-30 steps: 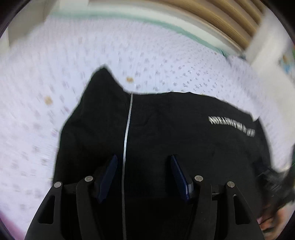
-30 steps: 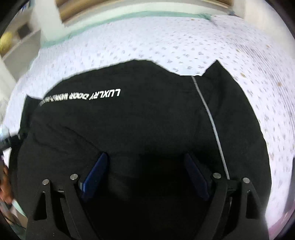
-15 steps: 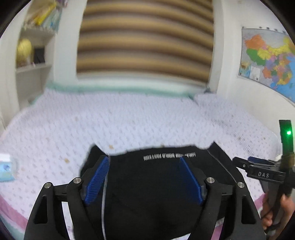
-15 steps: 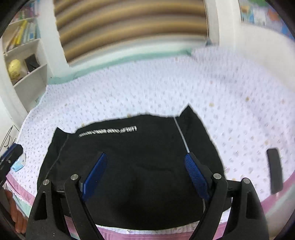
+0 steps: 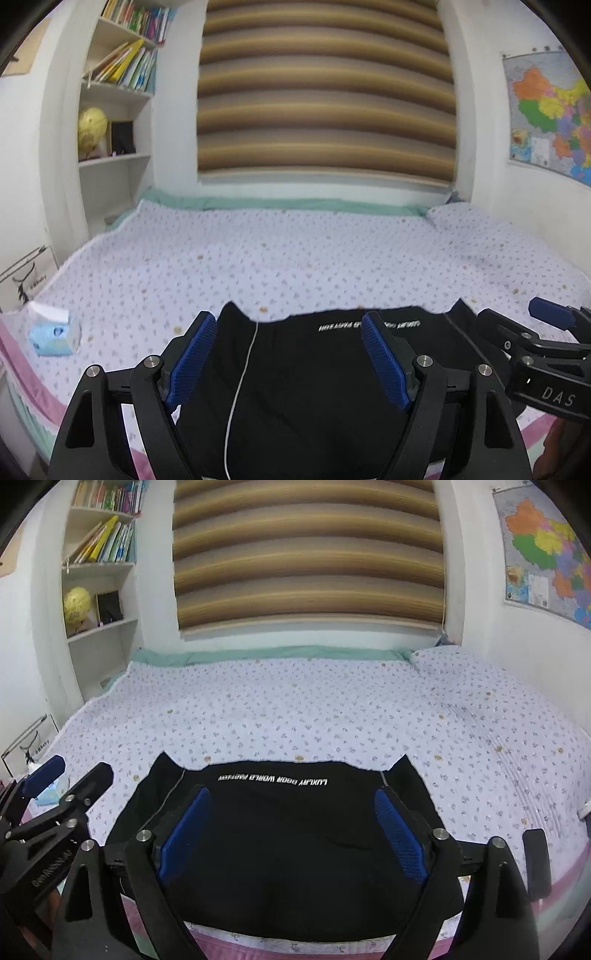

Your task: Fold large clothes

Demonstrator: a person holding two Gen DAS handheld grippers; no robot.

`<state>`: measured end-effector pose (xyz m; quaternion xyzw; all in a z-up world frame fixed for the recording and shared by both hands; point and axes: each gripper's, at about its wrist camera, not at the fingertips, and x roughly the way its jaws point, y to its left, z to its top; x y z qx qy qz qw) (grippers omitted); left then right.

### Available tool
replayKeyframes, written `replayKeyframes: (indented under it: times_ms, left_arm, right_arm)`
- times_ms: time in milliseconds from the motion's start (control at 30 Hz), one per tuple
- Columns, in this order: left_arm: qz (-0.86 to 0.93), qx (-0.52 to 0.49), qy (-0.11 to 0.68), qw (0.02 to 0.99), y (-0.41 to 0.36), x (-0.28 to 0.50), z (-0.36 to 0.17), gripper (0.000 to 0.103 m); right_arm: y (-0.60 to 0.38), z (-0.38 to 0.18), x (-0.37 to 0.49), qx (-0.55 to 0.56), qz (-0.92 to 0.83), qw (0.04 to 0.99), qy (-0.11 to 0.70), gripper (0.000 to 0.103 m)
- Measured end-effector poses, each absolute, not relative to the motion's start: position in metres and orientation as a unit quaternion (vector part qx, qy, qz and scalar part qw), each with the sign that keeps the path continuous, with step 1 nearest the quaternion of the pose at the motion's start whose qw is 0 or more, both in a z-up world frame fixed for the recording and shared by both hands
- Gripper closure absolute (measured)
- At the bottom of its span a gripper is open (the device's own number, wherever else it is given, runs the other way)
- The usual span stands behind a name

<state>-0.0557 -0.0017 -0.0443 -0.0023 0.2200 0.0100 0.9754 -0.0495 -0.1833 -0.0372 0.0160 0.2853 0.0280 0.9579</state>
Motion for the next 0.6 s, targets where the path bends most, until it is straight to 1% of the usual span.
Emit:
replayKeyframes:
  times_ms: [333,600]
  left_arm:
    - [0.011,-0.032,0.288,0.957,0.011,-0.030,-0.077,0.021]
    - [0.006,-0.033,0.312,0.950,0.010,-0.017,-0.086,0.021]
  right_arm:
    - [-0.176,-0.080,-0.017,0.020,0.037,0.934,0.354,0.011]
    - [-0.181,-0.088,-0.011,0.023,0.035,0.930,0.365,0.011]
